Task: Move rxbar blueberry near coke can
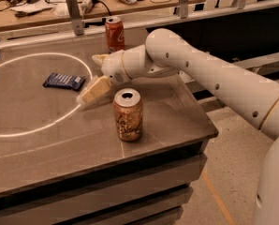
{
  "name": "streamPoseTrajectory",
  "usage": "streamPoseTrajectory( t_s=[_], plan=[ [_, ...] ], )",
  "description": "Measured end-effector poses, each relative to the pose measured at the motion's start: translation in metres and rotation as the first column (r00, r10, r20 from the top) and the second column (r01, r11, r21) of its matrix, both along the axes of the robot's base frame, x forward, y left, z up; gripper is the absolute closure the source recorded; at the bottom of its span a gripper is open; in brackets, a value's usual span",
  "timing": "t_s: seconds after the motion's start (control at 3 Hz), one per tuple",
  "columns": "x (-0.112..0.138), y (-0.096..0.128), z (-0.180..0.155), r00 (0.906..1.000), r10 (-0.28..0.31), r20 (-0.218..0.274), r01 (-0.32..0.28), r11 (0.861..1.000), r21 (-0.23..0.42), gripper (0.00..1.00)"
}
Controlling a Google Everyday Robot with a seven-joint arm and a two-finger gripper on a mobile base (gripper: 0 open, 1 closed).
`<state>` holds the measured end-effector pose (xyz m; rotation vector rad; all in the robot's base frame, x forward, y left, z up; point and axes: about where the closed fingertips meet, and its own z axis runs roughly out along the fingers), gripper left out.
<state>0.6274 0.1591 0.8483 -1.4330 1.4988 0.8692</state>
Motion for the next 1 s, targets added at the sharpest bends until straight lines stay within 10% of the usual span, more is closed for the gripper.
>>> streamPoseTrajectory(
  t_s=[1.0],
  plan=[
    [-0.001,0.026,-0.009,0.9994,-0.031,-0.017,0.03,0.998,-0.049,0.0]
  ],
)
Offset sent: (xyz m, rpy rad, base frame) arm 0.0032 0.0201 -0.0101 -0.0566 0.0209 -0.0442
